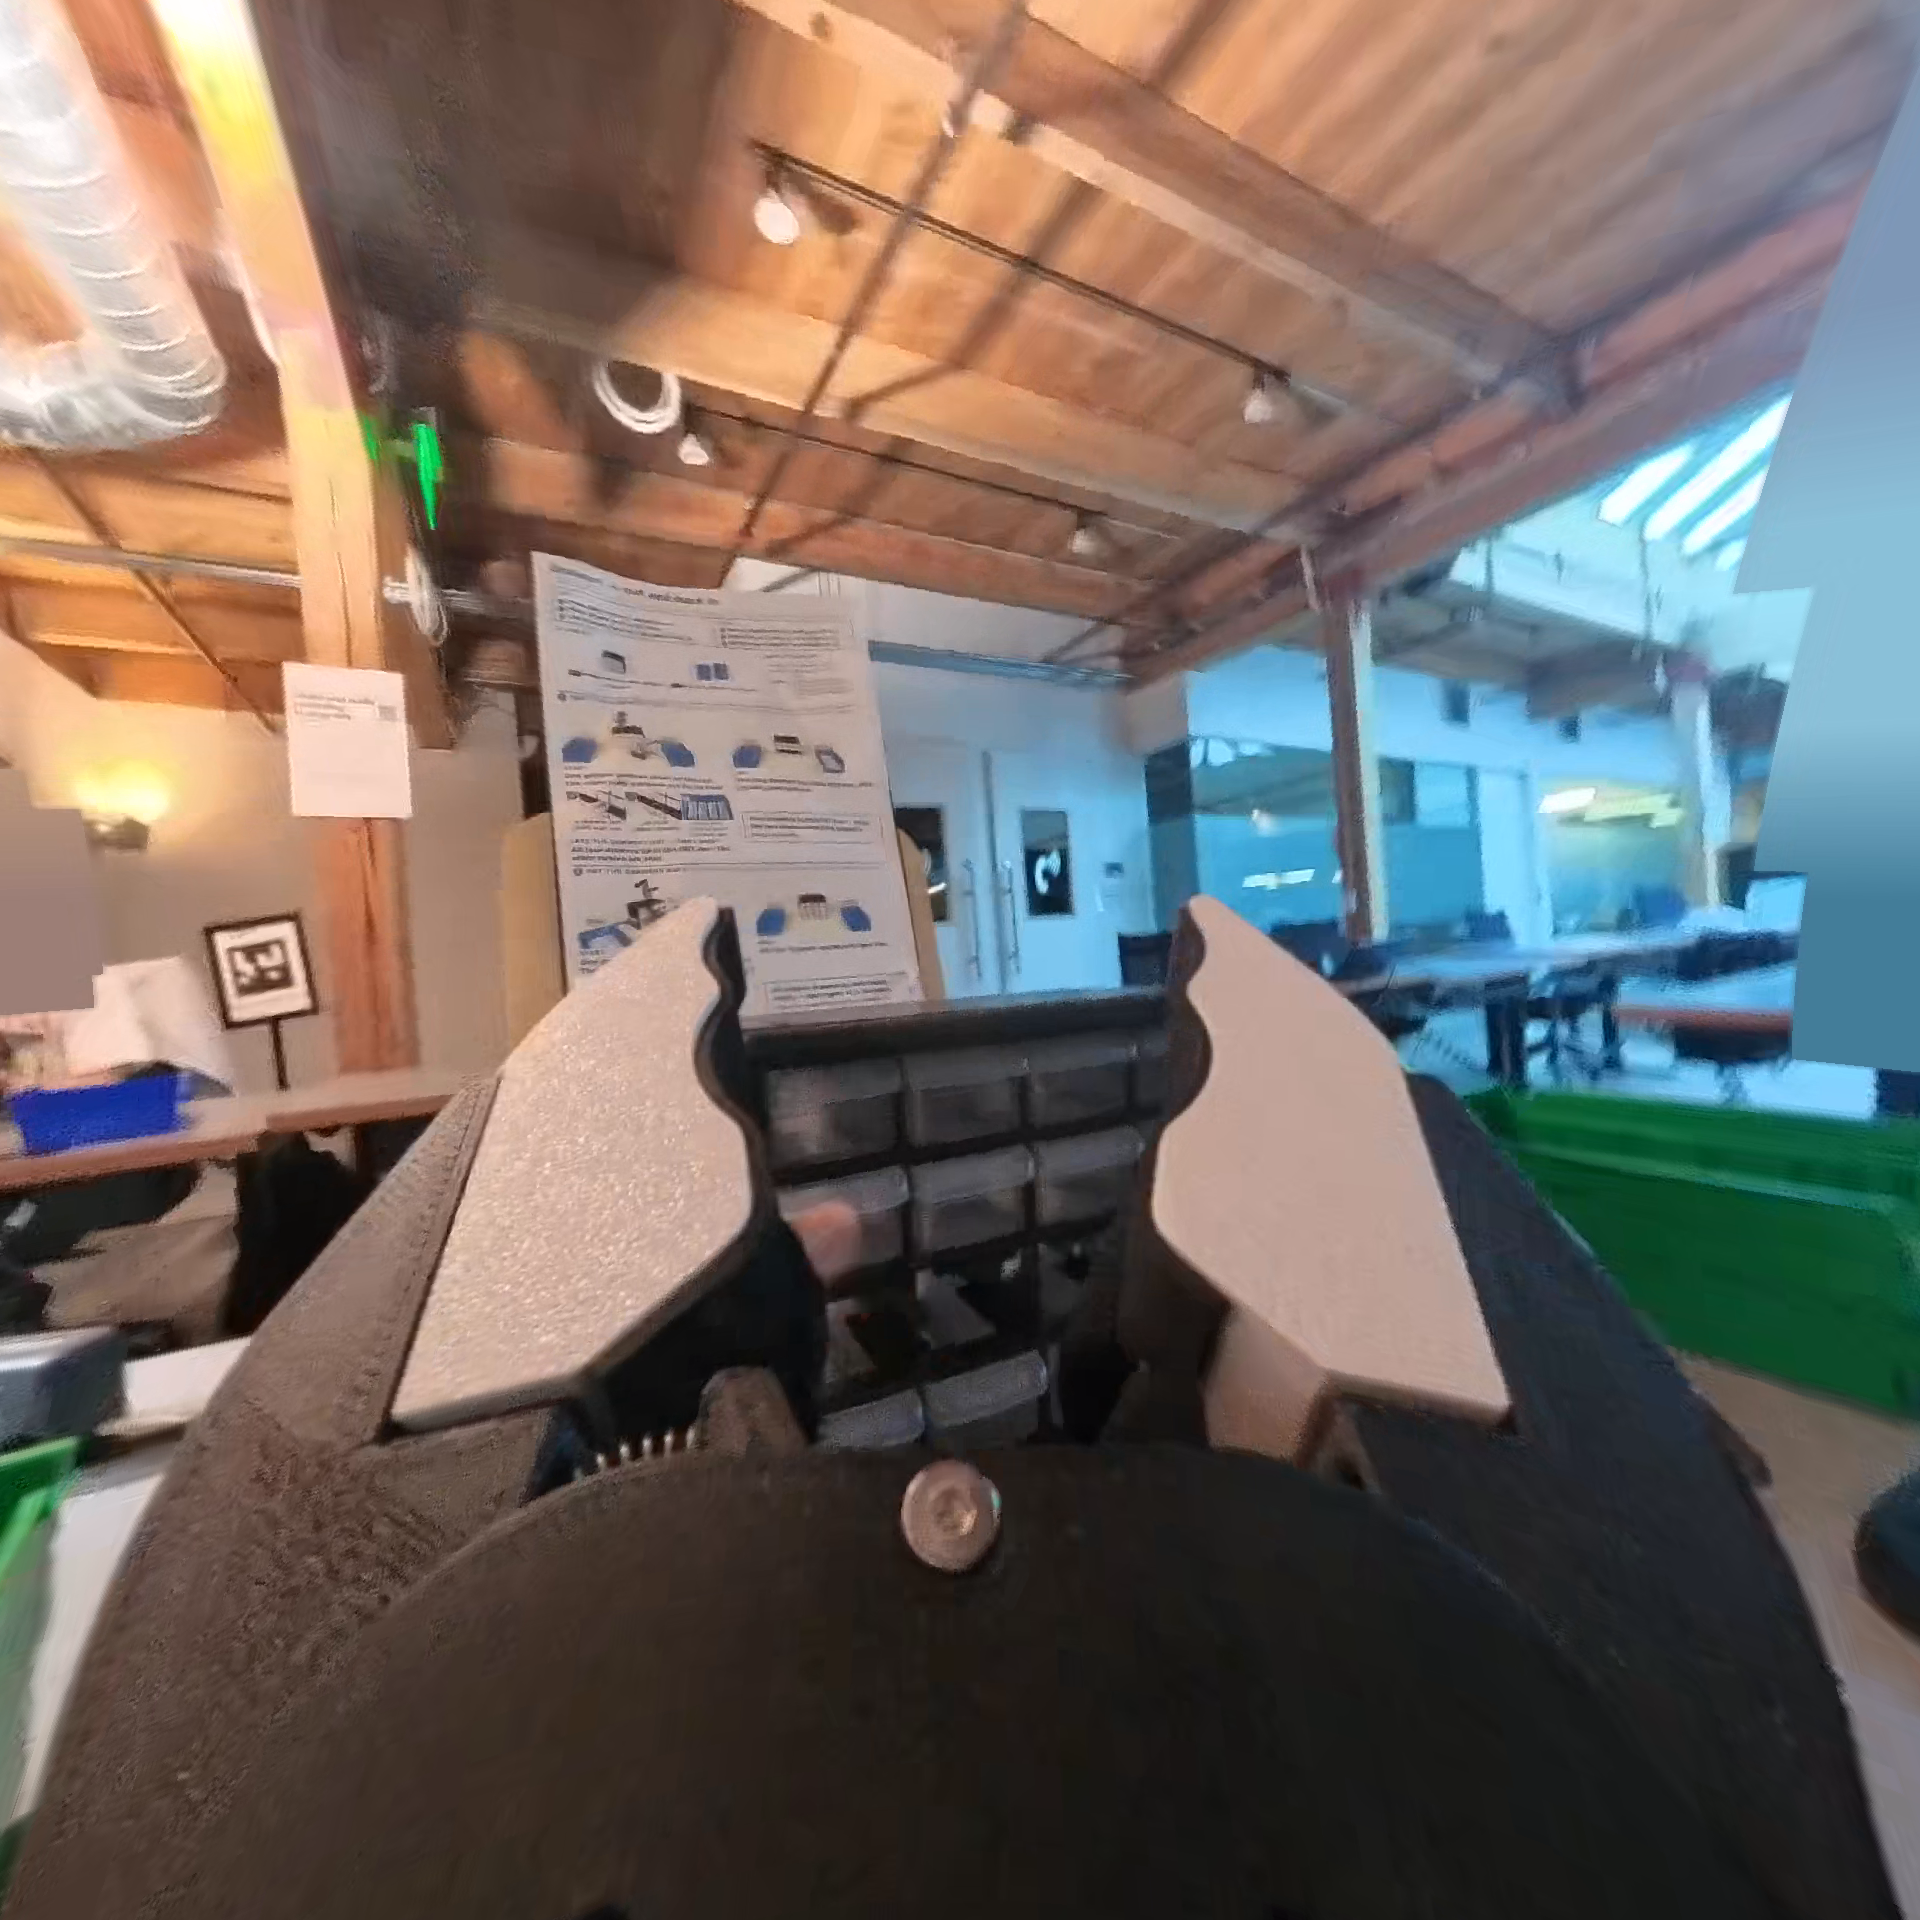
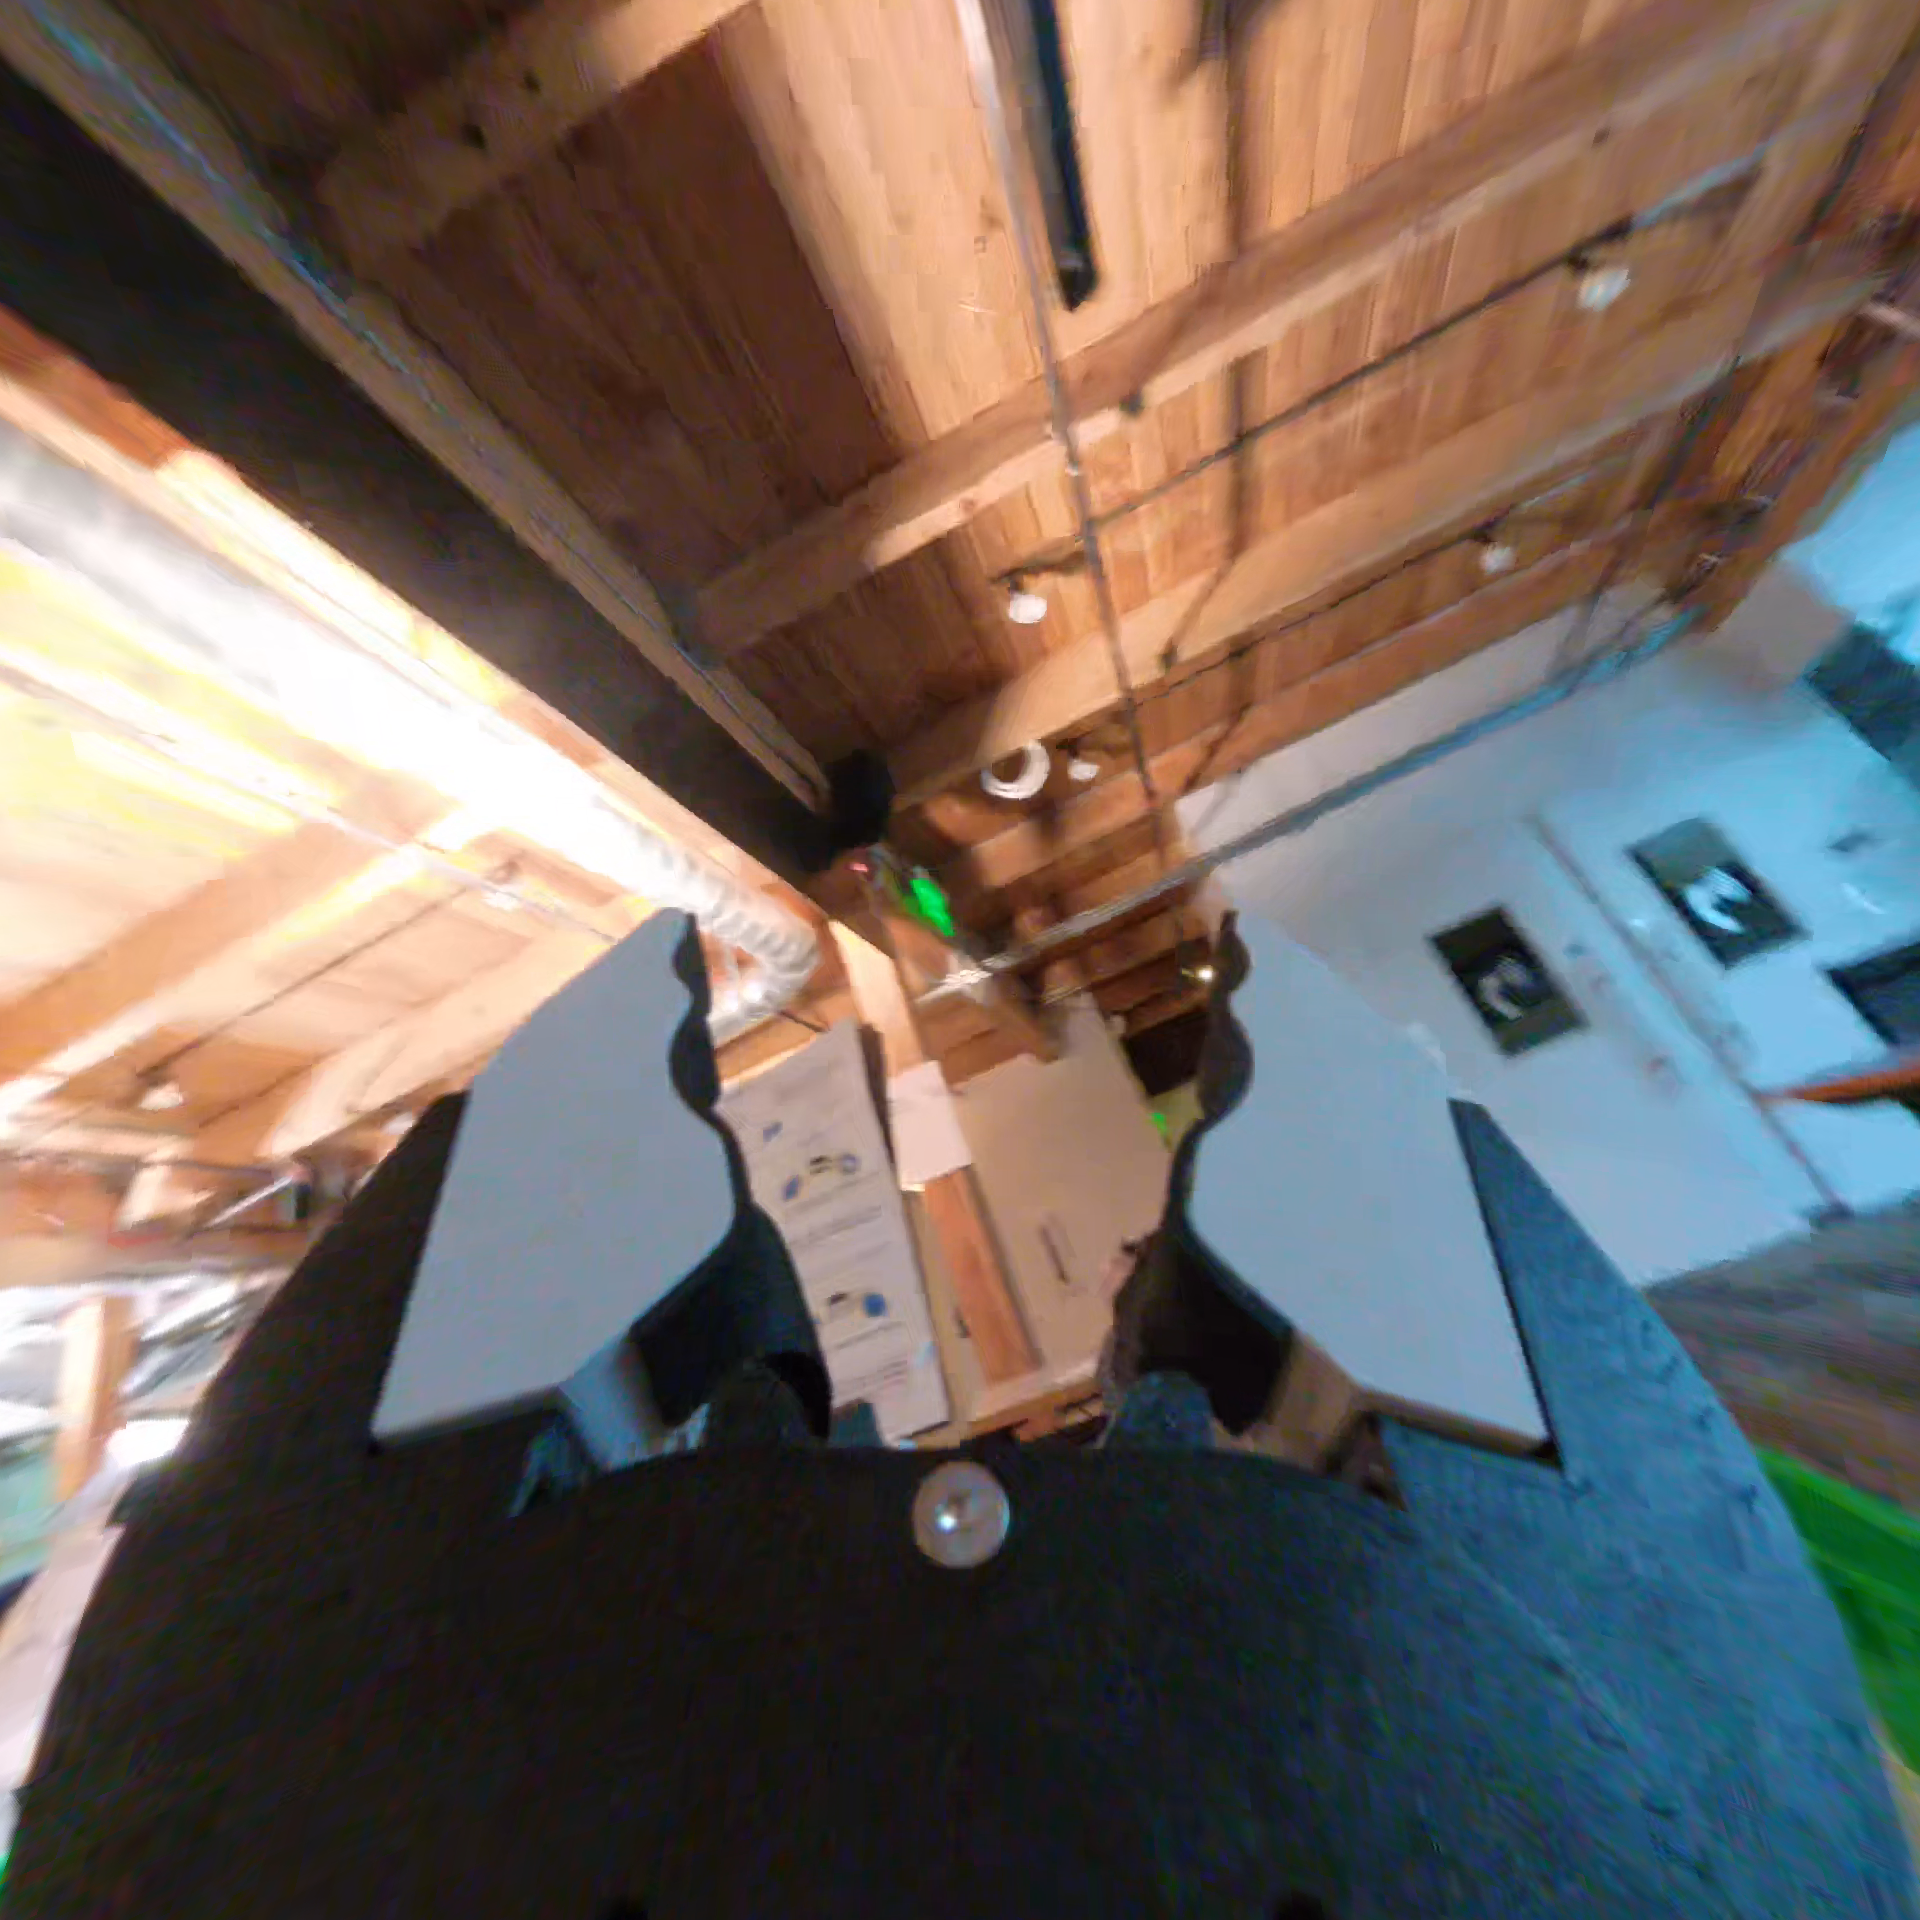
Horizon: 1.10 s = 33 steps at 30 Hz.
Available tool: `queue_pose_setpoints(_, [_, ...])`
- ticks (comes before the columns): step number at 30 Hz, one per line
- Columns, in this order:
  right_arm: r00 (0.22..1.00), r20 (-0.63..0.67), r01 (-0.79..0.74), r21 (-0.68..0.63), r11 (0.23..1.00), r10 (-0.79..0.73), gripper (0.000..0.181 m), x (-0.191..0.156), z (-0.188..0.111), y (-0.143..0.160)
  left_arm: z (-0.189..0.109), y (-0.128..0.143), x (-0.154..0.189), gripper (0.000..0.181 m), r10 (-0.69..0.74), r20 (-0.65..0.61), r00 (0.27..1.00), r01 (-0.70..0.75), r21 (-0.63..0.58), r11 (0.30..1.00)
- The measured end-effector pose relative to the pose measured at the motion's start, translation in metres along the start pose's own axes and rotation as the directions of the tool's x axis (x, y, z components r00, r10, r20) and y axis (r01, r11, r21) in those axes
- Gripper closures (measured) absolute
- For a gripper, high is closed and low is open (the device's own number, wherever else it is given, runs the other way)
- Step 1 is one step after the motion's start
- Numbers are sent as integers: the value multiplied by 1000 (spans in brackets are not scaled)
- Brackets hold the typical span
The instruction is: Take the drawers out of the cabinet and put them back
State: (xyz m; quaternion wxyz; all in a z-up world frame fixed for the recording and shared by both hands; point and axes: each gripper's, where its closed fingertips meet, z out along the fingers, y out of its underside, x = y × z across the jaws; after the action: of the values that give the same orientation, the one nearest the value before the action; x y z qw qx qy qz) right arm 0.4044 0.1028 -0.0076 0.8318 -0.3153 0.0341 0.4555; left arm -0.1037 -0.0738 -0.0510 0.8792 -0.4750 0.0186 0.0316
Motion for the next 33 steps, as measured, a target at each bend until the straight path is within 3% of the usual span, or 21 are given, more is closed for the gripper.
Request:
queue_pose_setpoints(2, [988,-112,99,-29,995,-102,81,19,-8,7,-1,-1,-14,99,-80,26,996,80,14,997])
queue_pose_setpoints(4, [948,-161,244,-190,951,-275,77,37,-14,31,-1,-1,-25,89,-117,42,992,116,12,993])
queue_pose_setpoints(5, [927,-160,288,-279,916,-340,72,44,-17,44,-1,-4,-26,82,-118,27,993,118,17,993])
queue_pose_setpoints(7, [895,-107,348,-436,830,-432,83,51,-23,71,0,-12,-32,78,-67,40,997,67,16,998])
queue_pose_setpoints(10, [914,91,355,-653,668,-396,98,36,-37,124,-3,-33,-45,79,57,113,992,-61,37,997])
queue_pose_setpoints(13, [926,126,317,-769,554,-355,98,36,-50,161,-16,-49,-59,85,111,203,973,-125,60,990])
queue_pose_setpoints(16, [924,144,302,-844,443,-355,112,35,-59,191,-19,-49,-64,98,81,210,974,-96,62,993])
queue_pose_setpoints(19, [935,126,260,-880,398,-332,128,12,-50,215,-5,-7,-47,109,17,64,998,-8,-133,991])
queue_pose_setpoints(21, [946,190,284,-876,389,-262,137,-28,-38,236,7,28,-32,110,50,-62,997,-66,-298,952])
queue_pose_setpoints(24, [907,377,419,-859,296,-188,135,-89,-23,275,24,78,-37,111,148,-172,974,-217,-517,828])
queue_pose_setpoints(26, [863,483,505,-836,213,-151,131,-114,-18,305,32,112,-41,111,101,-238,966,-236,-648,724])
queue_pose_setpoints(30, [806,573,577,-816,-15,-145,131,-102,-16,369,41,172,-68,117,74,-241,968,-240,-793,560])
queue_pose_setpoints(33, [799,583,573,-813,-109,-151,135,-81,-16,407,45,204,-87,127,133,-229,964,-265,-820,507])
